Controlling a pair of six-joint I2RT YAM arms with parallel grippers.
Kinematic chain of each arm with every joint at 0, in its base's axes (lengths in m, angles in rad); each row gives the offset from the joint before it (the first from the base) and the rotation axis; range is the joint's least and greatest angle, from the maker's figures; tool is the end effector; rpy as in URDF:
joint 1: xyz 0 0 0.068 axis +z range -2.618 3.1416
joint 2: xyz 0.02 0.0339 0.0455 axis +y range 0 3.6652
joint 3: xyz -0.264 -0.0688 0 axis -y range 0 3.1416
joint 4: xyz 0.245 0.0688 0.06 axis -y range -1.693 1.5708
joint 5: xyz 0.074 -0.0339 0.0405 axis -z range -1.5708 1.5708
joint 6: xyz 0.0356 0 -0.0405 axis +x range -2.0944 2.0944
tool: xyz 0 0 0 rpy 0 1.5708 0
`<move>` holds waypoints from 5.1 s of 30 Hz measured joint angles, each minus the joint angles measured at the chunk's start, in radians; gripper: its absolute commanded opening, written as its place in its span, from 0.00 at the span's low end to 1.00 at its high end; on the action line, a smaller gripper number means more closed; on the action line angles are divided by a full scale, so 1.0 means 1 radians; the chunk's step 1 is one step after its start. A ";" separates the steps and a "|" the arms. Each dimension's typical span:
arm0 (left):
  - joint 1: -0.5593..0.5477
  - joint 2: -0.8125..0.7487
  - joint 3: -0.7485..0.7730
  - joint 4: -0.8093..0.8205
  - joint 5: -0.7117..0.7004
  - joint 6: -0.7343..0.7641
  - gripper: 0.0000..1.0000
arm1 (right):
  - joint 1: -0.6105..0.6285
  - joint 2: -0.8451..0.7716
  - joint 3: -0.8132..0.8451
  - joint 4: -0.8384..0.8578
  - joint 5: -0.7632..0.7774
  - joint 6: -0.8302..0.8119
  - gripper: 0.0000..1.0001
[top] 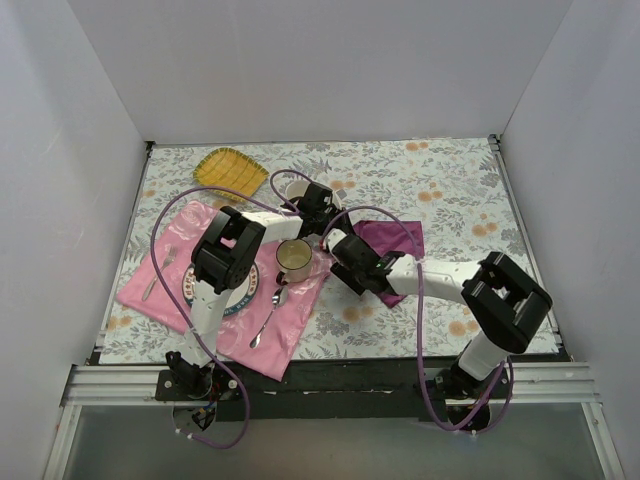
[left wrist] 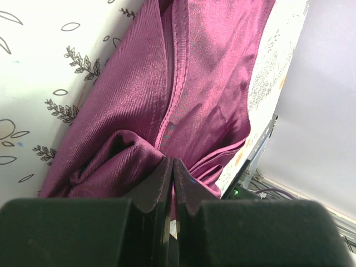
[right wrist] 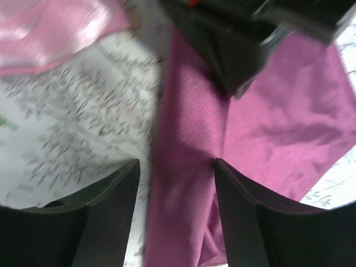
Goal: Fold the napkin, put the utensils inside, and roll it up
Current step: Roll the napkin with the utensil
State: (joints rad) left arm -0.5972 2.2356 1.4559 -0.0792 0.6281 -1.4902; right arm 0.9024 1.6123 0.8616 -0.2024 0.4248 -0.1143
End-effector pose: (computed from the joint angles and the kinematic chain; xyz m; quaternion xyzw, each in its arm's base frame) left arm 0.3739 -0.2796 0.1139 0.2879 -0.8506 0.4321 0.0835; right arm 0.2053 0.2363 0.1673 -0.3973 0.8447 -0.0714 0.3515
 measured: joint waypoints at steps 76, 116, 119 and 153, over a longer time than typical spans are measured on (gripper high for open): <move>-0.158 -0.024 0.326 -0.678 -0.601 -0.106 0.60 | -0.752 0.285 -0.291 0.835 -1.449 0.841 0.01; -0.144 0.079 0.449 -0.740 -0.463 -0.265 0.00 | -0.023 -0.169 -0.044 -0.021 -0.062 0.431 0.69; -0.143 0.079 0.449 -0.745 -0.459 -0.291 0.00 | 0.006 -0.100 -0.037 -0.032 0.013 0.438 0.67; -0.099 0.065 0.417 -0.626 -0.416 -0.108 0.72 | -0.198 -0.080 -0.158 0.229 -0.244 0.421 0.01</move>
State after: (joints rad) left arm -0.6964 2.3005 1.8725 -0.7048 0.2119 -1.5982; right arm 0.7040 1.5318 0.7036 0.0265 0.1810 0.3065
